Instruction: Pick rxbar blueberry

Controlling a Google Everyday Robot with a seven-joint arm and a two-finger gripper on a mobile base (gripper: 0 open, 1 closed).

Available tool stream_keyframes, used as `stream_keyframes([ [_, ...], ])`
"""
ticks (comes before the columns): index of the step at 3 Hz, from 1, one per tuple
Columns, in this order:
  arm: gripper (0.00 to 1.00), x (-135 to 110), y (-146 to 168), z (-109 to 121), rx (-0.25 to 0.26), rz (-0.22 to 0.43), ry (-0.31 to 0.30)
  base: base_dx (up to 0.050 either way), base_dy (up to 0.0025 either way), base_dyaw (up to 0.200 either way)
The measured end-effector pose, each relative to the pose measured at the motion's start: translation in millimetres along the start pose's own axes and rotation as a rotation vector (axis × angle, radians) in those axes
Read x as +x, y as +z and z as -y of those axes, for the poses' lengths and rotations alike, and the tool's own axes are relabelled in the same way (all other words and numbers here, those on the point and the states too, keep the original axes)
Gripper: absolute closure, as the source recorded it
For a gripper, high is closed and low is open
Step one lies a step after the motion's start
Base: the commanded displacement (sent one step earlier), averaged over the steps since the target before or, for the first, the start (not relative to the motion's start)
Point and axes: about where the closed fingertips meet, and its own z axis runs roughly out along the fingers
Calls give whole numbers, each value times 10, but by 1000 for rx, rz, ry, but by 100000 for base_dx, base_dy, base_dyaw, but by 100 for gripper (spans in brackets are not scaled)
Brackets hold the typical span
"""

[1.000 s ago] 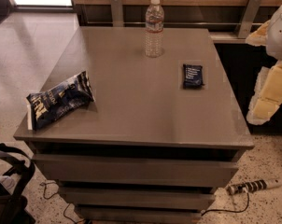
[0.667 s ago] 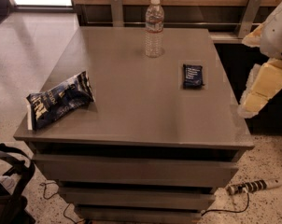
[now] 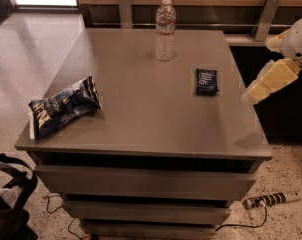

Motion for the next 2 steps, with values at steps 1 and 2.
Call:
stream_keyframes([
  [1,0,-2,124,219,24,121,91,0,0,0],
  [2,0,-140,282,267,46,228,169,0,0,0],
])
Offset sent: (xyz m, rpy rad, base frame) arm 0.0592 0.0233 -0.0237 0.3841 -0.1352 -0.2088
